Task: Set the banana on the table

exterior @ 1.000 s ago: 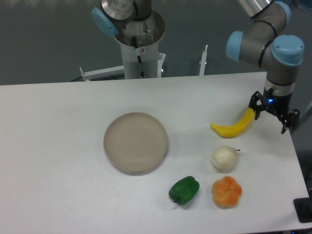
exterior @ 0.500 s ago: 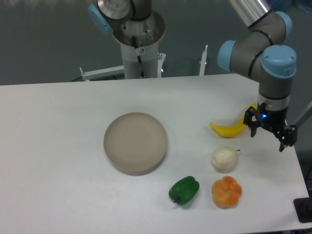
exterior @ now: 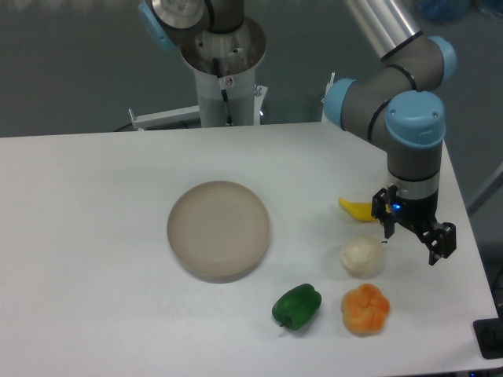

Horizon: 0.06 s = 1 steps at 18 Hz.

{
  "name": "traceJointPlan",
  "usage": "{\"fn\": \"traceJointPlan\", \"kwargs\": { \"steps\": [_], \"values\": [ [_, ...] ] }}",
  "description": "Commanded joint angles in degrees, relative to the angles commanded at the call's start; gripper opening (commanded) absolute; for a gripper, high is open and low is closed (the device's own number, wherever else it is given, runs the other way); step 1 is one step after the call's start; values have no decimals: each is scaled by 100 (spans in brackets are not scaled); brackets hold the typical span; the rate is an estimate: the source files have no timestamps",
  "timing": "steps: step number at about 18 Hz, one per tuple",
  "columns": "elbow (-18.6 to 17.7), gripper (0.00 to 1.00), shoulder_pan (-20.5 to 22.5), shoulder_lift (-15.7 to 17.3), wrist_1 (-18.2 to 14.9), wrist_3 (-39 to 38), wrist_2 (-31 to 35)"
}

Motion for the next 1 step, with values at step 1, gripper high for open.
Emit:
{"fn": "traceJointPlan", "kwargs": {
  "steps": [1],
  "values": [
    [0,100,0,0,0,9,0]
  ]
}}
